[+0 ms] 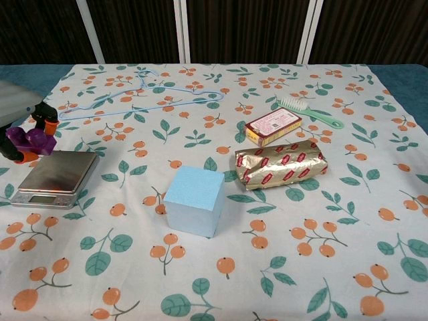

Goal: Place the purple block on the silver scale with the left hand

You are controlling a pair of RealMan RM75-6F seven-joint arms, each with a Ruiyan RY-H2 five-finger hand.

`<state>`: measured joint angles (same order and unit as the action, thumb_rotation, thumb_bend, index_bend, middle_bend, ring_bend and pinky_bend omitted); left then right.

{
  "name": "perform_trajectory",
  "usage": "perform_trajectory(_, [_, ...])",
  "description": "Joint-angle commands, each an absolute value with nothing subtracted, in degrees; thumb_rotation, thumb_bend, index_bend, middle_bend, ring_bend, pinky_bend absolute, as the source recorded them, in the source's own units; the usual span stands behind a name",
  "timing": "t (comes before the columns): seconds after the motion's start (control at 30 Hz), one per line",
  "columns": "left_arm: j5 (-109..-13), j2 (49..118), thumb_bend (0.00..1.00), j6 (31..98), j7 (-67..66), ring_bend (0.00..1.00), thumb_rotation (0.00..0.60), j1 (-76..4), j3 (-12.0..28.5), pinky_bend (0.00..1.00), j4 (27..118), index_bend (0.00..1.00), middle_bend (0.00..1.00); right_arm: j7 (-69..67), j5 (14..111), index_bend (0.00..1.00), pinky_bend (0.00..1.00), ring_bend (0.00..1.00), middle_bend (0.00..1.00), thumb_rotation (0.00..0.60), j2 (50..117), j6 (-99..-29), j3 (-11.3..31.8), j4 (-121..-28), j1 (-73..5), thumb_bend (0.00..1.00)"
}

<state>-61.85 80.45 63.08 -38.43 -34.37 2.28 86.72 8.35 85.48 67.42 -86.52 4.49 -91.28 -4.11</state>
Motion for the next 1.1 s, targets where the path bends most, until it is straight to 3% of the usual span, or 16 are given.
perform_trajectory(0.03, [-63.3,81.1,0.3,61.8,-35.7,0.3,0.6,-34.2,1.8,0.34,84.1,0.51,0.49,8.6,85.5,0.13,0.0,0.04,0.13,0.6,67.5,-86.6,4.4,-91.4,-4.1,0.48])
perform_trajectory(0.7, [-63.1,84.2,0.28,60.3,-36.1,0.28,0.6,-34.1,1.7,0.34,83.6,0.45,0.45,7.3,84.7,0.13,0.0,0.04,0.13,0.6,67.0,-86.8,5.1,-91.2,-3.8,0.48])
perform_trajectory(0.93, [-61.5,84.3,0.25,59.2,-37.5,0.19,0.6,-34.4,1.7,0.28,83.7,0.3,0.26,7.6,84.3,0.13,0.0,0.04,0.13,0.6,67.2,-86.6,5.2,-91.1,-3.9,0.48])
perform_trajectory(1.1, [-60.6,83.5,0.25,58.1,-38.6,0.14,0.6,-34.9,1.6,0.25,85.1,0.24,0.17,7.8,84.1,0.13,0.0,0.04,0.13,0.6,67.2,-86.8,5.3,-91.2,-3.8,0.48])
